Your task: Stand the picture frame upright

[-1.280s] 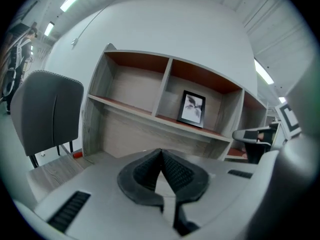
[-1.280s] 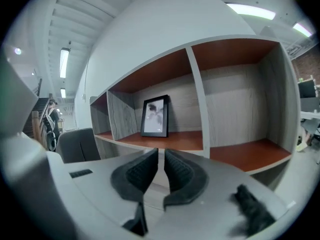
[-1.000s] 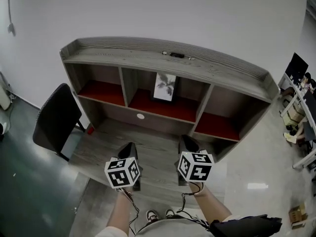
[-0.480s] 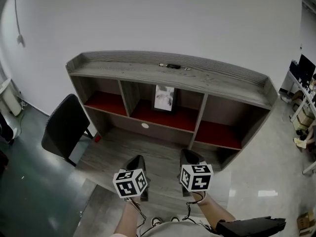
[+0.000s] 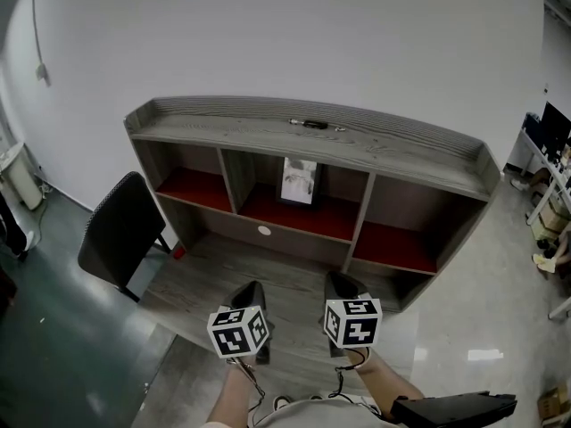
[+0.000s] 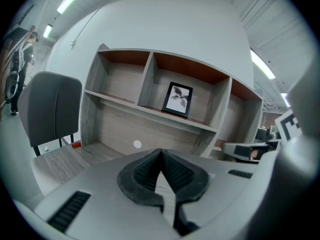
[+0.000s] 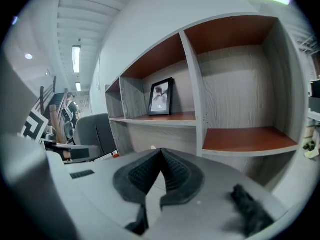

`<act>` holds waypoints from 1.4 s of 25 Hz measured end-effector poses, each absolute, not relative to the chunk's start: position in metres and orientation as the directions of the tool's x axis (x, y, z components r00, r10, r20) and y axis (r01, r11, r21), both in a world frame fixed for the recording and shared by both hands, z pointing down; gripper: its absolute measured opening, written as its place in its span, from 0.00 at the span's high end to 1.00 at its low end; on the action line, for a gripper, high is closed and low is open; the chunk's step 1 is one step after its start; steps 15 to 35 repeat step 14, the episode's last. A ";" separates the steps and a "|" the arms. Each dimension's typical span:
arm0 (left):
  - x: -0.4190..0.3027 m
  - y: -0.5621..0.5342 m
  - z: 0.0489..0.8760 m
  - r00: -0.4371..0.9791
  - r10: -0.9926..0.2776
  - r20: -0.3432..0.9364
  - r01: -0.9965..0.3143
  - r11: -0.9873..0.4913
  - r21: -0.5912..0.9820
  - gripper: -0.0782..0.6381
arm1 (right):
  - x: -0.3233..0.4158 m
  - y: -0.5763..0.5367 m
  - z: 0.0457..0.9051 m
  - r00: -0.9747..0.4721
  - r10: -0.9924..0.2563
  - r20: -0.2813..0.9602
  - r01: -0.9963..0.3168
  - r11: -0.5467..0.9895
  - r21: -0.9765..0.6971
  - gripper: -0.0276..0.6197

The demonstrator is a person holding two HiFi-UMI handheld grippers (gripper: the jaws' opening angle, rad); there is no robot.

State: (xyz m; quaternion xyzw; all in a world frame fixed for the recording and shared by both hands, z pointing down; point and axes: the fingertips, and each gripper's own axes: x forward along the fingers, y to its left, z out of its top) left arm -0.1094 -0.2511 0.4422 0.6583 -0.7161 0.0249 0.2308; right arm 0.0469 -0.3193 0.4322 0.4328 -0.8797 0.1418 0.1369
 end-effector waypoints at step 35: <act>-0.104 -0.247 0.444 -0.014 -0.930 0.366 -0.956 0.120 0.269 0.87 | 0.053 -0.312 0.433 -0.577 -0.727 0.372 -0.807 0.576 -0.127 0.91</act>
